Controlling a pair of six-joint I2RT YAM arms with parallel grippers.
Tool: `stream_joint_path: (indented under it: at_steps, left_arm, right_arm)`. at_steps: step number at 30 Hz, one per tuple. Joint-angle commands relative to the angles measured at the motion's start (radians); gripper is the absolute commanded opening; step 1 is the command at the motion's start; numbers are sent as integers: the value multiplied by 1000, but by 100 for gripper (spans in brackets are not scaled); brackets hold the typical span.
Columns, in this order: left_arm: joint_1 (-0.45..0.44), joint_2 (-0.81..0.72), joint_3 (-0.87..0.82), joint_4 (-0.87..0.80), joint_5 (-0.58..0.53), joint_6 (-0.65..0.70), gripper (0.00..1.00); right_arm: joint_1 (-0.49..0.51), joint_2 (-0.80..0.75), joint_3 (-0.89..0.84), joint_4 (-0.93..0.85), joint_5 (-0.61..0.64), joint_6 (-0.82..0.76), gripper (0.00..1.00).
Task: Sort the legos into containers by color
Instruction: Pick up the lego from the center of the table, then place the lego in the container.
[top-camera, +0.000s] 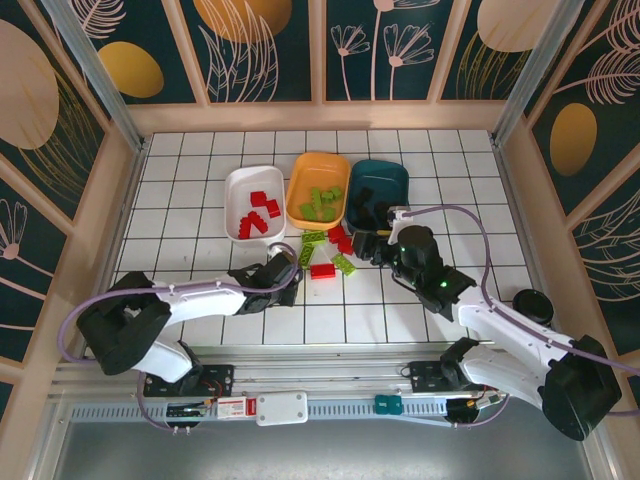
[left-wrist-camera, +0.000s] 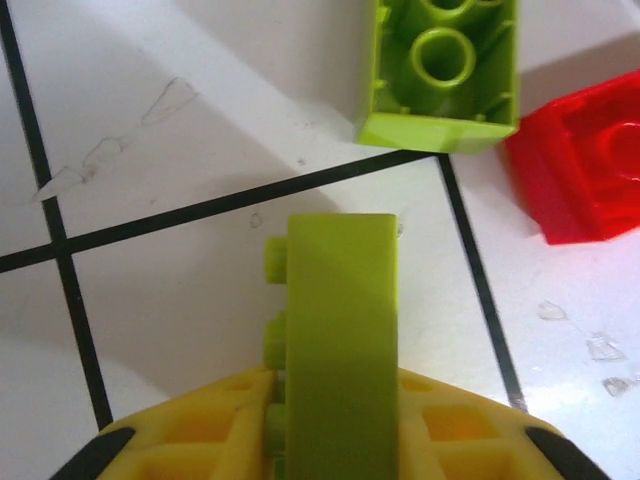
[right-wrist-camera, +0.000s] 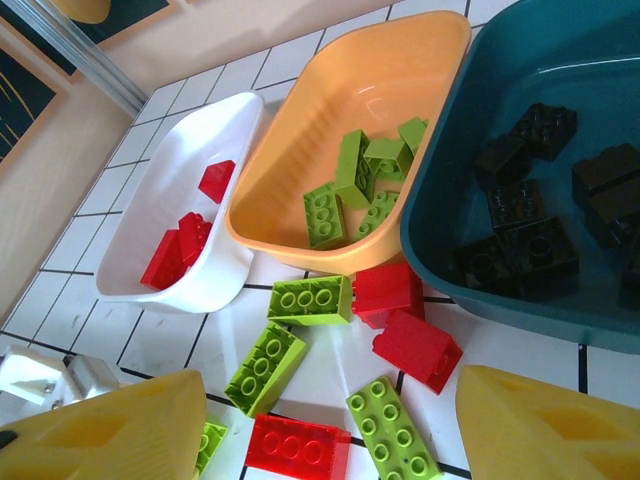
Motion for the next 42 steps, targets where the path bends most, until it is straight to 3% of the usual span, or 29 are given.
stream_joint_path:
  at_steps: [1, 6, 9, 12, 19, 24, 29, 36, 39, 42]
  left_arm:
    - [-3, -88, -9, -4, 36, -34, 17]
    - [-2, -175, 90, -45, -19, -29, 14]
    - [43, -115, 225, -42, -29, 17, 14]
    - [115, 12, 360, 5, 15, 47, 13]
    - [189, 410, 756, -39, -7, 110, 11]
    - [231, 589, 963, -98, -9, 119, 19]
    - [246, 677, 1082, -146, 0, 118, 38]
    - [244, 524, 963, -50, 129, 77, 88]
    - [228, 403, 837, 6, 154, 65, 98]
    - [199, 278, 690, 49, 141, 59, 99]
  right_arm:
    - [-7, -24, -26, -10, 32, 20, 67]
    - [-7, -41, -42, -6, 34, 28, 67]
    - [-9, -43, -54, -7, 38, 34, 67]
    - [-8, -45, -69, -10, 40, 43, 68]
    - [-7, -65, -97, -41, 47, 57, 67]
    - [-5, -82, -123, -43, 3, 68, 68]
    - [3, -73, -139, -38, -37, 71, 69]
    - [29, 67, -94, -42, -45, 35, 70]
    - [40, 173, -46, -46, -26, 6, 70]
    - [46, 278, 8, -61, 4, -34, 67]
